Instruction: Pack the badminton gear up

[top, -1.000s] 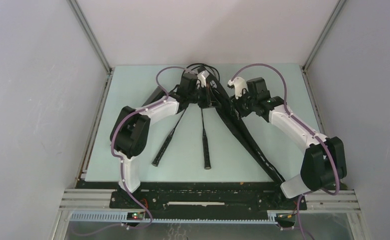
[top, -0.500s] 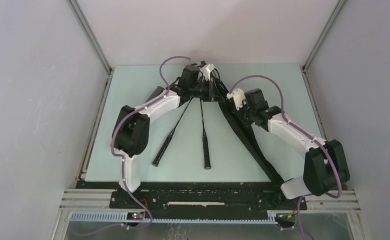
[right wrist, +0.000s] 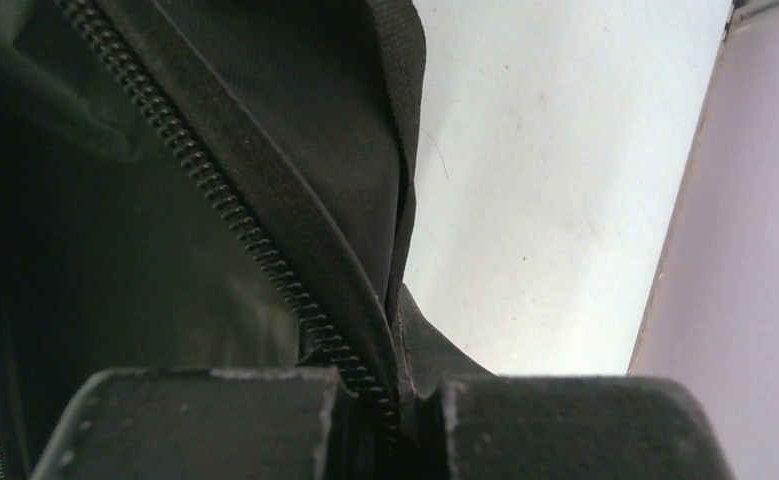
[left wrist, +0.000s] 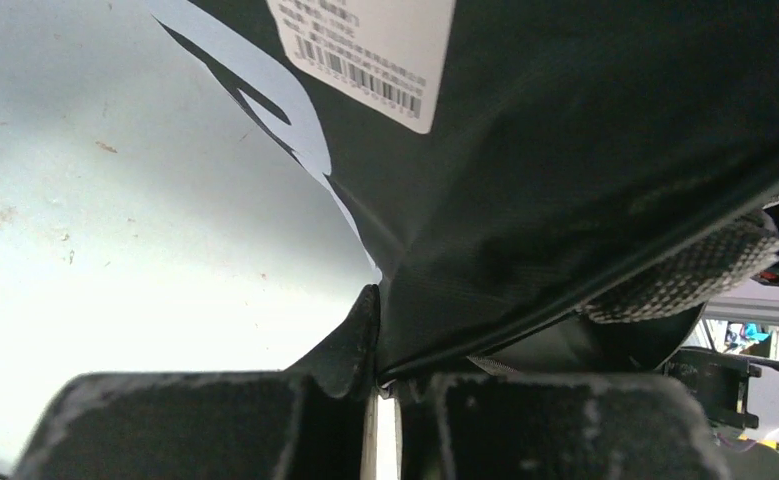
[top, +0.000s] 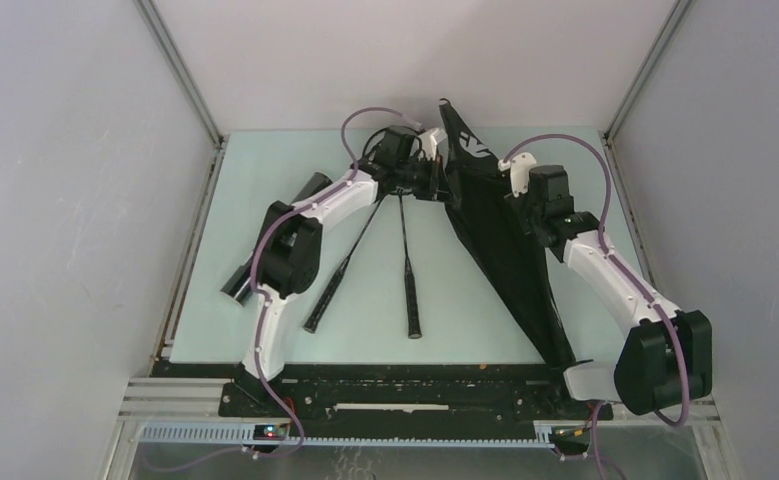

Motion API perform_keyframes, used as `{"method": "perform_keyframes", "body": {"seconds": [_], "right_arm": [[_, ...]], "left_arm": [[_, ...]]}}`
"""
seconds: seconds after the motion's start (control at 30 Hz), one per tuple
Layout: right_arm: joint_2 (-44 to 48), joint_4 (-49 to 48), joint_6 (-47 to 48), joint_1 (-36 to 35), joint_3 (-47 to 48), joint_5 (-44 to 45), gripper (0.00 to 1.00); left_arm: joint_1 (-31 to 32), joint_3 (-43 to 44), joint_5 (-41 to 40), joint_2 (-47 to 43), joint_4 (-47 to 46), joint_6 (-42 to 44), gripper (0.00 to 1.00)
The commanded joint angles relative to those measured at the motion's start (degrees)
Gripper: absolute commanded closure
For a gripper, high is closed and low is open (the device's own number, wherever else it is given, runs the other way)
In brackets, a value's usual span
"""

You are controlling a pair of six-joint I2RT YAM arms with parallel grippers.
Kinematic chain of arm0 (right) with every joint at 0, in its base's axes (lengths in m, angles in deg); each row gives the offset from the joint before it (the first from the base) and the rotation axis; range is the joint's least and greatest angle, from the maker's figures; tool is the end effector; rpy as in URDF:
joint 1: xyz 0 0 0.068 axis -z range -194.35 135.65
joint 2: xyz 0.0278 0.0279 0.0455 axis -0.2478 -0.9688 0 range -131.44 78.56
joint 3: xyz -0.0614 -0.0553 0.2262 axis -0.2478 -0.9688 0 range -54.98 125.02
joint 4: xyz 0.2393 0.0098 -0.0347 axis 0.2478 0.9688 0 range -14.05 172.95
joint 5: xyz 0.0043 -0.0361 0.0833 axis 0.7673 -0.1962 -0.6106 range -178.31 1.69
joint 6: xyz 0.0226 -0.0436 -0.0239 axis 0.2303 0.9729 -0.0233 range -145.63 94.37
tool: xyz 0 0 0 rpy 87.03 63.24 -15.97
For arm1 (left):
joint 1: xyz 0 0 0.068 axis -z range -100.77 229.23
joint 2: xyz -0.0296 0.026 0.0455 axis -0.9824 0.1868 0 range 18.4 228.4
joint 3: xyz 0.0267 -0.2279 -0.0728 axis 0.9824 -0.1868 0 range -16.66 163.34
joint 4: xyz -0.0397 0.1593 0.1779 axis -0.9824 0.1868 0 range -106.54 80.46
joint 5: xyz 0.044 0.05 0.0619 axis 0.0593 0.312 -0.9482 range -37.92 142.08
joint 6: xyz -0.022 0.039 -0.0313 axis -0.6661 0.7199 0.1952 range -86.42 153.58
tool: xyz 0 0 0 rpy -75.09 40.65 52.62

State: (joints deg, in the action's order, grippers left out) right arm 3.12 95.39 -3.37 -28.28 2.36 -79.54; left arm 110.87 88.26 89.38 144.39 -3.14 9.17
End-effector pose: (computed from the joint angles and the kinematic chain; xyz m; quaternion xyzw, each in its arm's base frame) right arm 0.2741 0.0622 0.2571 -0.2456 0.8607 -0.1004 0.4346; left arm 0.3897 -0.2661 0.2171 0.2015 0.8273 -0.4572 0.2567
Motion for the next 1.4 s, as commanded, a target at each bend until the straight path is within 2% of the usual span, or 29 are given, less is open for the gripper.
{"method": "perform_keyframes", "body": {"seconds": [0.0, 0.3, 0.4, 0.57, 0.6, 0.73, 0.77, 0.87, 0.97, 1.13, 1.23, 1.37], "right_arm": [[-0.94, -1.91, -2.47, 2.07, 0.93, 2.85, 1.0], [-4.85, -0.36, -6.66, 1.67, 2.22, 1.5, 1.0], [-5.44, -0.88, -8.33, 1.06, 2.68, 1.87, 1.0], [-7.75, -3.42, -8.94, -3.16, 2.68, 7.5, 1.0], [-8.5, -4.16, -8.83, -3.99, 2.69, 8.88, 1.0], [-12.35, -5.81, -8.78, -6.32, 3.9, 12.6, 1.0], [-13.5, -5.67, -9.03, -6.36, 4.71, 12.77, 1.0], [-17.04, -4.41, -10.75, -6.07, 8.28, 12.28, 1.0], [-19.32, -3.76, -12.4, -5.93, 10.81, 11.08, 1.0], [-22.48, -3.52, -14.63, -5.84, 13.76, 10.62, 1.0], [-24.23, -2.79, -15.98, -5.82, 15.16, 10.8, 1.0], [-25.2, -1.2, -16.62, -5.88, 15.96, 10.48, 1.0]], "left_arm": [[-1.49, 6.42, -2.21, 3.35, 3.74, 0.78, 0.9], [-1.4, 14.69, 1.43, 10.46, 3.08, -4.53, 0.73], [-1.45, 16.84, 2.67, 12.22, 3.12, -6.24, 0.64], [-1.72, 16.73, 3.51, 11.16, 3.69, -5.29, 0.37], [-2.0, 16.14, 3.77, 10.34, 4.05, -4.65, 0.29], [-4.16, 10.86, 5.21, 5.03, 5.35, -1.1, 0.04], [-4.85, 9.28, 5.53, 3.1, 6.34, 1.09, 0.01], [-7.09, 3.19, 4.54, -1.93, 11.82, 7.71, 0.0], [-7.97, -6.09, -0.96, -9.01, 15.11, 14.45, 0.0], [-7.25, -22.23, -13.32, -18.81, 11.45, 17.06, 0.01], [-6.09, -25.71, -19.27, -20.06, 10.13, 17.3, 0.03], [-5.36, -27.63, -30.03, -21.79, 7.51, 22.79, 0.05]]}}
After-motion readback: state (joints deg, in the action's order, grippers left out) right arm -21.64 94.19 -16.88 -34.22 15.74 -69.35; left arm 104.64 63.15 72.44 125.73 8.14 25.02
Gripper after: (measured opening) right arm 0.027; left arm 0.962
